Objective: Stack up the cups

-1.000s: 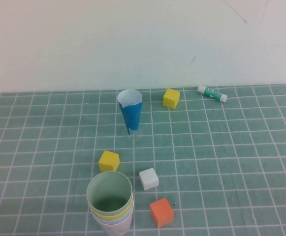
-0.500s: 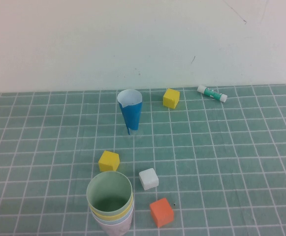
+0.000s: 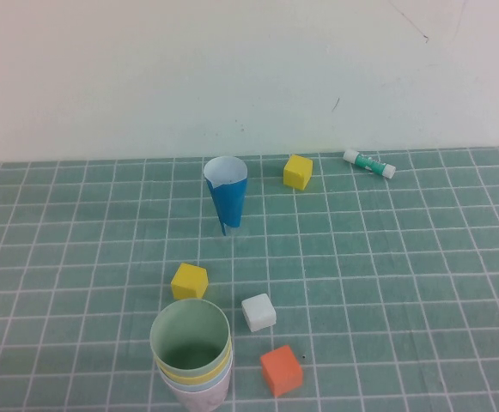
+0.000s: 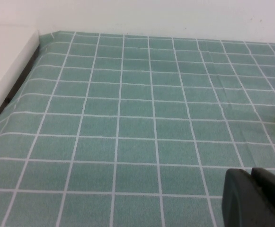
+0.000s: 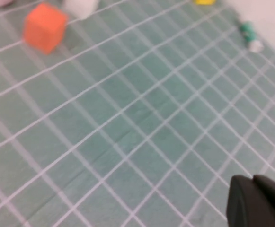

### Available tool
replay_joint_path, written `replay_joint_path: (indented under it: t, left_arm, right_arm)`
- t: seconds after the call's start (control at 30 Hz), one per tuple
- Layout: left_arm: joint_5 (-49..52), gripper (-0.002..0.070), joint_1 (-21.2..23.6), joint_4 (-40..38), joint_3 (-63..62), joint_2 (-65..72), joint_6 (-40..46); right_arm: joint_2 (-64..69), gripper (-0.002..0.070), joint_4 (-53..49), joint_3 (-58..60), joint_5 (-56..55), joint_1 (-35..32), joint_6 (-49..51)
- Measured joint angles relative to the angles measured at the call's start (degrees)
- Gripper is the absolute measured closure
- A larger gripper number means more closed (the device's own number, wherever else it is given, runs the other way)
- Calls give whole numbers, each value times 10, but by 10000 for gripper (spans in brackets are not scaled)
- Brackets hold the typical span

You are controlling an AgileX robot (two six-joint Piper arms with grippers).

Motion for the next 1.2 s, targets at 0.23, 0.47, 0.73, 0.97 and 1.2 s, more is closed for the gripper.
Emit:
replay_joint_path:
  t: [0.23, 0.47, 0.73, 0.97, 1.2]
  left_arm:
    - [0, 676, 0, 0, 0, 0, -1]
    - [0, 676, 0, -3, 0, 0, -1]
    - [1, 676, 0, -3, 0, 0, -1]
    - [1, 676, 0, -3, 0, 0, -2]
    - [1, 676, 0, -3, 0, 0, -1]
  right_arm:
    - [-109, 678, 46, 16, -13, -208, -5]
    - [-189, 678, 62, 109, -66, -344, -33]
    - [-199, 678, 94, 207, -136, -361, -56]
    - [-199, 678, 104, 211, -155, -361, -54]
    - [-199, 678, 106, 212, -160, -361, -54]
